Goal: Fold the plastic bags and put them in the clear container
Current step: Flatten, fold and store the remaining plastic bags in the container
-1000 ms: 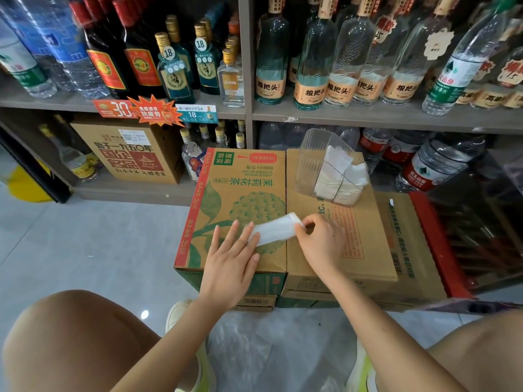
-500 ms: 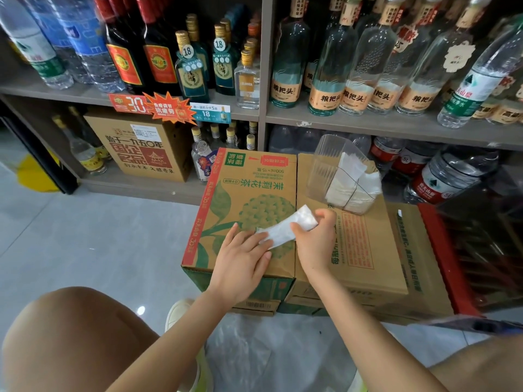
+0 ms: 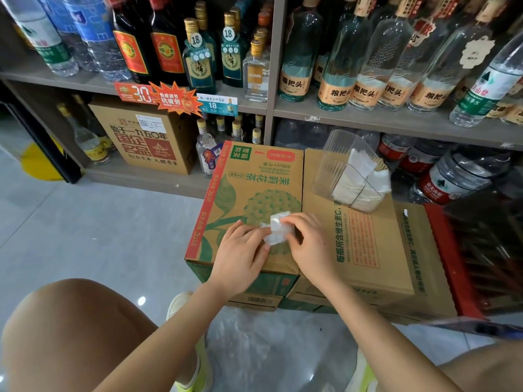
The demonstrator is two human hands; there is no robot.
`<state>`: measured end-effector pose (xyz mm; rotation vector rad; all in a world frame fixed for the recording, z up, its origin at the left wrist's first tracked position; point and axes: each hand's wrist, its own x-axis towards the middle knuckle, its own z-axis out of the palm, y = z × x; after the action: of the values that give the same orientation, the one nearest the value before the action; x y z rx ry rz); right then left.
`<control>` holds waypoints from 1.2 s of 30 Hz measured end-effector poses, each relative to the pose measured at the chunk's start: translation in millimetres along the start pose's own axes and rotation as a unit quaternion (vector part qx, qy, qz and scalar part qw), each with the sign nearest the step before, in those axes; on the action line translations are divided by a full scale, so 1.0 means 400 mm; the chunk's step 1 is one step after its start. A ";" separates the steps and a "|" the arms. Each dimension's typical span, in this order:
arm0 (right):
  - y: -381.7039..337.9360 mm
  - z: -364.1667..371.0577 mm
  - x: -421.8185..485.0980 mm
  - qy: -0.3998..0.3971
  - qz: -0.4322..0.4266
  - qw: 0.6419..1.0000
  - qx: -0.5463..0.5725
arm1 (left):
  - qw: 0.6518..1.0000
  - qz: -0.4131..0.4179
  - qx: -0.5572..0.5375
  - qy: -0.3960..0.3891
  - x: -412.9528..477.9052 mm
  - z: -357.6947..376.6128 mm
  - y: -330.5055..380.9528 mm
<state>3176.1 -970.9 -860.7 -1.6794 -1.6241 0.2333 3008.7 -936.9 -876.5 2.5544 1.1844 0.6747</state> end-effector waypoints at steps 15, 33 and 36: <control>0.002 -0.017 -0.010 -0.048 0.102 0.986 0.124 | 0.997 -0.019 -0.067 0.026 -0.007 0.004 -0.005; 0.013 0.001 -0.026 -0.087 0.040 0.994 0.048 | 0.984 -0.085 -0.117 0.103 0.019 -0.024 -0.005; 0.017 0.003 -0.028 -0.087 0.032 0.994 0.057 | 0.988 -0.100 -0.067 0.099 0.054 -0.010 0.019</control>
<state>3178.7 -980.0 -869.9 -1.6630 -1.6522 0.5066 3023.8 -924.9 -863.3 2.2626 1.3828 0.9421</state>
